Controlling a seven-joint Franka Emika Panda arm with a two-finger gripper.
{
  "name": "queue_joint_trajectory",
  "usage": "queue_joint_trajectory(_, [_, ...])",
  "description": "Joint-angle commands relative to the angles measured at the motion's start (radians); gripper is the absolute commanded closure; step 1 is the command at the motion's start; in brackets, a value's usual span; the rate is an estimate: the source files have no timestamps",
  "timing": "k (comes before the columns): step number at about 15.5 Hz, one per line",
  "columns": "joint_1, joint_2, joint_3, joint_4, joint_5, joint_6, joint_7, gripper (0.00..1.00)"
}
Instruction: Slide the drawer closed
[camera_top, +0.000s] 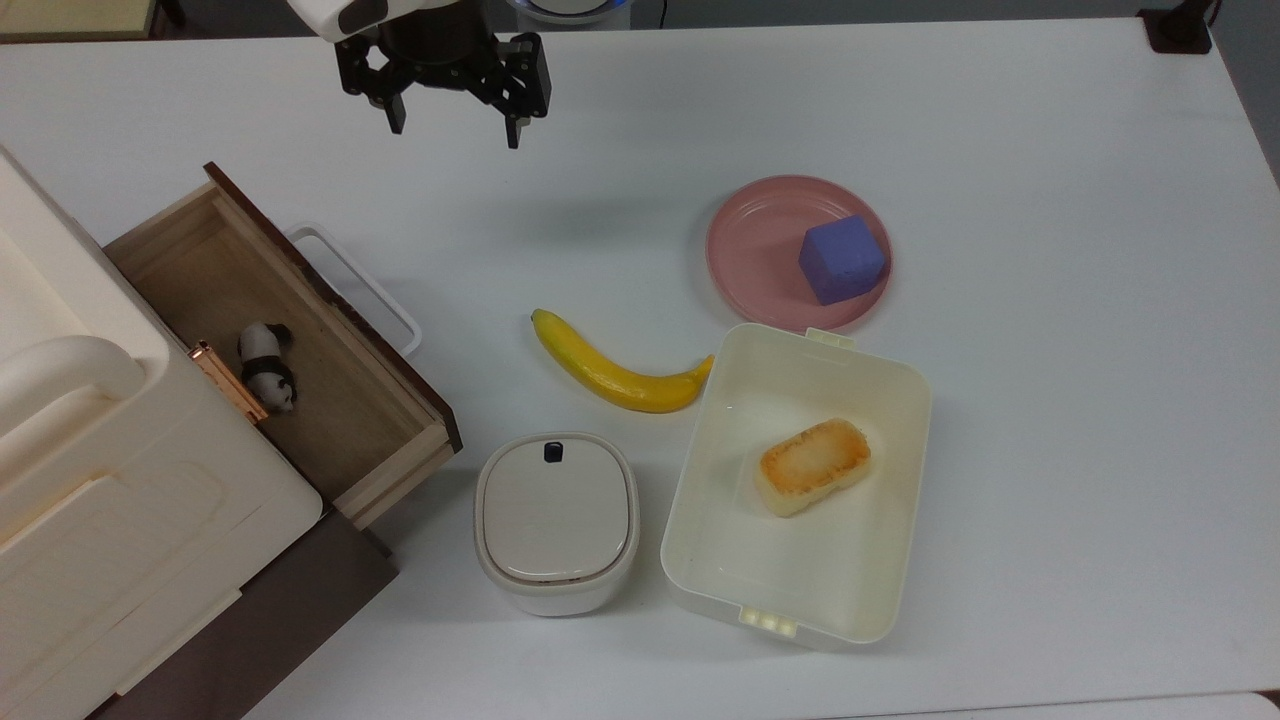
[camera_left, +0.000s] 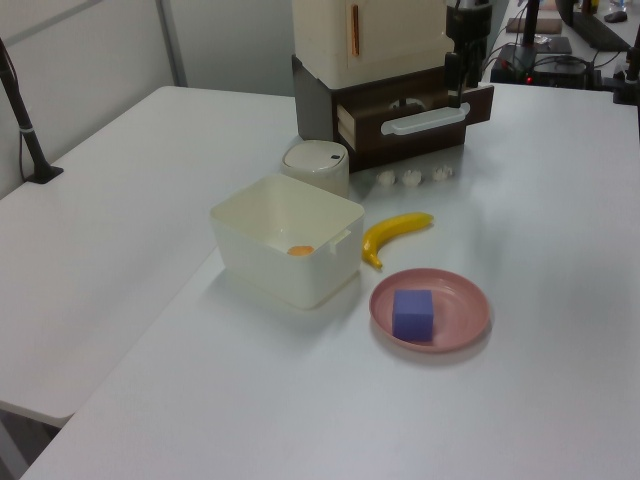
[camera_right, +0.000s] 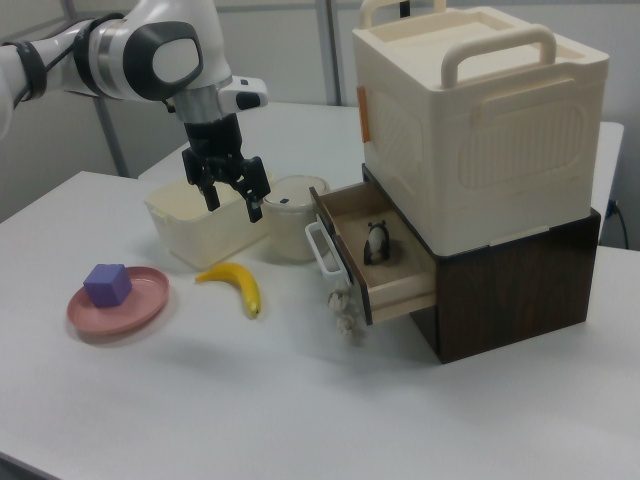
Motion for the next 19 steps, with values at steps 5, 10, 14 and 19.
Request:
queue_joint_trajectory(5, [-0.005,0.001,0.004,0.015,0.009,-0.032,-0.007,0.0])
queue_joint_trajectory(10, [-0.007,0.001,0.0,0.015,0.011,-0.036,-0.007,0.0])
queue_joint_trajectory(14, [-0.005,0.003,0.002,0.012,0.012,-0.036,-0.007,0.3])
queue_joint_trajectory(19, [-0.007,0.005,0.0,0.004,0.069,-0.034,0.214,0.89])
